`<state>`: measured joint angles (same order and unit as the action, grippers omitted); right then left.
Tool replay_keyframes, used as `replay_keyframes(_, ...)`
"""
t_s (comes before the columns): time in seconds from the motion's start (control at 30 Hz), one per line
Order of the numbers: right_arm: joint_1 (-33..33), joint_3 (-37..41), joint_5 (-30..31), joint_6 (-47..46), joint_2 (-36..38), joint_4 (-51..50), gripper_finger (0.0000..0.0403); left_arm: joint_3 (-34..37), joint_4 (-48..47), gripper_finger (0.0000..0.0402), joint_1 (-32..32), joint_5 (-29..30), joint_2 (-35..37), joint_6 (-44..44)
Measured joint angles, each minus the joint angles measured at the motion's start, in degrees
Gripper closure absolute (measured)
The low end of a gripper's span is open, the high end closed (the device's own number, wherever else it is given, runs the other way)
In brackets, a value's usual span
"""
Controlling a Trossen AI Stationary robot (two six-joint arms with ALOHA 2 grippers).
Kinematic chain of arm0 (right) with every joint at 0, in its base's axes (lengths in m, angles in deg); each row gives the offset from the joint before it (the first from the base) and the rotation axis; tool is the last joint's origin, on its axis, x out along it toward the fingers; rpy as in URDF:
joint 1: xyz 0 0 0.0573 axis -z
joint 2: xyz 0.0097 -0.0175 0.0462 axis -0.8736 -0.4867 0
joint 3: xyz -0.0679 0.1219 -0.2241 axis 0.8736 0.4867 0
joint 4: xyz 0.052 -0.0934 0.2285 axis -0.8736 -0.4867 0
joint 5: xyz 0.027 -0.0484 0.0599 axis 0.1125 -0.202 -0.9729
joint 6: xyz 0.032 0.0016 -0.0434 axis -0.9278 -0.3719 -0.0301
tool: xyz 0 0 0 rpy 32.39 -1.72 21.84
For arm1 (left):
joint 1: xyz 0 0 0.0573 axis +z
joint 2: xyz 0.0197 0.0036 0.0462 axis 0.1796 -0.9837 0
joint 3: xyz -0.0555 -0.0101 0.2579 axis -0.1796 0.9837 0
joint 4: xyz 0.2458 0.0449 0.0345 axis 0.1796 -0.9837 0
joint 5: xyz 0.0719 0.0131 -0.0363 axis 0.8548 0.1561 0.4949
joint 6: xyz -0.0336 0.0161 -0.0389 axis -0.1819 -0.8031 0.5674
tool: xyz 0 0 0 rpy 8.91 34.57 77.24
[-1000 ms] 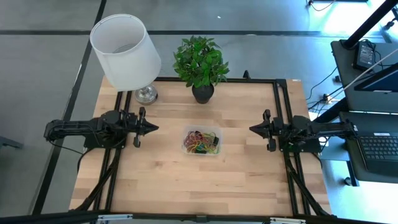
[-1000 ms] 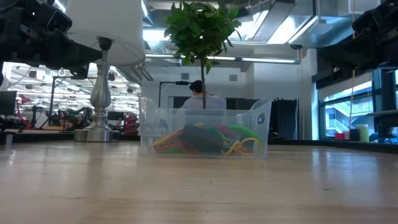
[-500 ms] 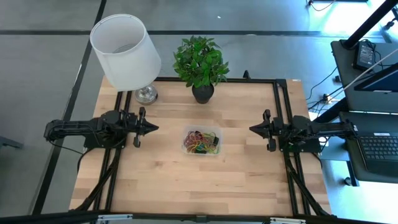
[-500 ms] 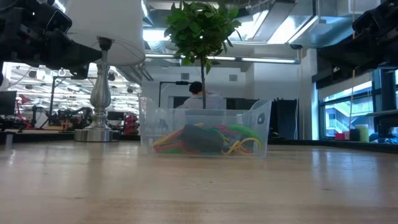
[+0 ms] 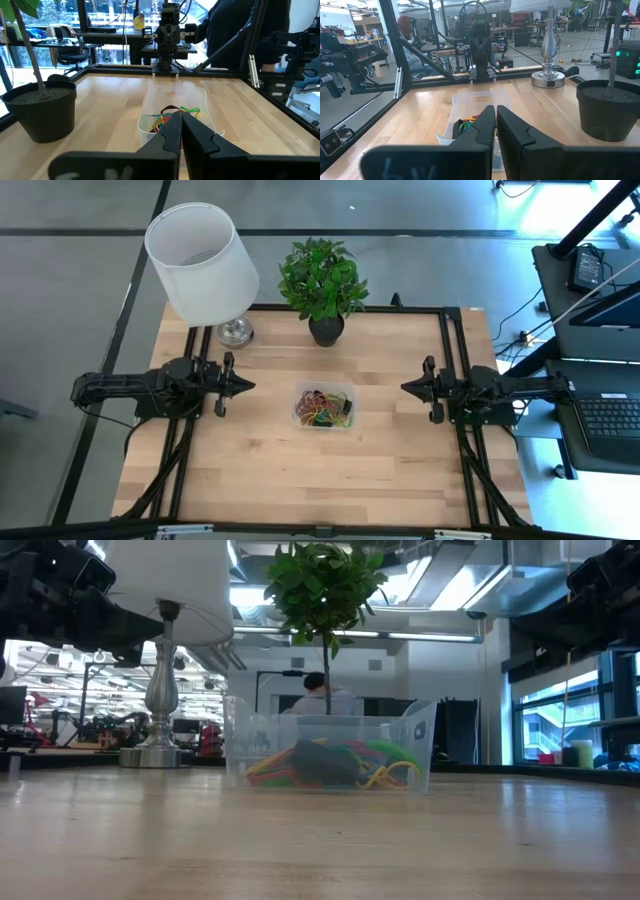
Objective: Pick and place rubber bands into bin
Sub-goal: Return to Home Position
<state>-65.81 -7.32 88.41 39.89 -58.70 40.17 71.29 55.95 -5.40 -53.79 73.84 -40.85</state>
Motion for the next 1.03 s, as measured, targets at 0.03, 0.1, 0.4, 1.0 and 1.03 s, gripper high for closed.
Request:
replay_keyframes(0.03,0.0,0.0,0.0,0.0,0.0,0.0,0.0379,0.0,0.0,0.0393,0.0,0.0,0.0,0.0)
replay_keyframes(0.1,0.0,0.0,0.0,0.1,0.0,0.0,0.0380,0.0,0.0,0.0394,0.0,0.0,0.0,0.0)
replay_keyframes(0.4,0.0,0.0,0.0,0.0,0.0,0.0,0.0380,0.0,0.0,0.0393,0.0,0.0,0.0,0.0)
replay_keyframes(1.0,0.0,0.0,0.0,0.1,0.0,0.0,0.0380,0.0,0.0,0.0395,0.0,0.0,0.0,0.0)
replay_keyframes(1.03,0.0,0.0,0.0,0.0,0.0,0.0,0.0380,0.0,0.0,0.0395,0.0,0.0,0.0,0.0)
